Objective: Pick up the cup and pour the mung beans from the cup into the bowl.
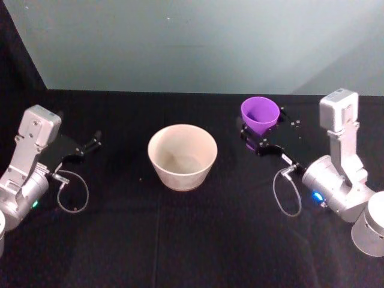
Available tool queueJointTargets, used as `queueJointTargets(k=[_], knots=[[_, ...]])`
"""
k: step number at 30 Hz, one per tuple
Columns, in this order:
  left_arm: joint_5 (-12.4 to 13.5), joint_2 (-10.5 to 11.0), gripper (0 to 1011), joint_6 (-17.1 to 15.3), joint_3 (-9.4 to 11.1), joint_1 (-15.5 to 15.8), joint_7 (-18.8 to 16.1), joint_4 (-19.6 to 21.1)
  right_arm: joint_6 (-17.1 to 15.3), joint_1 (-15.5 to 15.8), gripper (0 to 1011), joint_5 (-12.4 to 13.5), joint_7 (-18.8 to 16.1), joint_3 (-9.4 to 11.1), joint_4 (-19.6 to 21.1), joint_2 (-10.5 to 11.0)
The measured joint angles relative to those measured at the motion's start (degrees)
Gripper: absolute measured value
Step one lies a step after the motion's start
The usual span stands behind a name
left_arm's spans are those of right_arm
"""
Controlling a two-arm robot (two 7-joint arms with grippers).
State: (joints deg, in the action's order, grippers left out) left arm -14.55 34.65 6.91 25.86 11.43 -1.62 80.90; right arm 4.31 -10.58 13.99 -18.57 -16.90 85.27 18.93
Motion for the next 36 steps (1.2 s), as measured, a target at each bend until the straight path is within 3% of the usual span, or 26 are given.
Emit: queueJointTargets(k=[6,12,20,22,30,36], knots=[[0.0,0.0,1000,0.0,0.0,0.0,0.0,0.0,0.9,-1.3,734,-6.2,0.3,-2.0,0.4,1.1],[0.0,0.0,1000,0.0,0.0,0.0,0.0,0.0,0.4,-3.8,734,-14.0,0.4,-5.1,0.6,1.9],[0.0,0.0,1000,0.0,0.0,0.0,0.0,0.0,-2.6,-7.4,734,-23.1,0.3,-8.7,1.5,2.2],[0.0,0.0,1000,0.0,0.0,0.0,0.0,0.0,-4.1,-8.8,734,-26.8,0.0,-10.4,1.9,2.3],[0.0,0.0,1000,0.0,0.0,0.0,0.0,0.0,-6.8,-11.2,734,-34.3,-1.0,-13.8,2.8,2.8],[0.0,0.0,1000,0.0,0.0,0.0,0.0,0.0,-8.7,-13.1,734,-41.4,-1.9,-16.9,3.4,3.2]])
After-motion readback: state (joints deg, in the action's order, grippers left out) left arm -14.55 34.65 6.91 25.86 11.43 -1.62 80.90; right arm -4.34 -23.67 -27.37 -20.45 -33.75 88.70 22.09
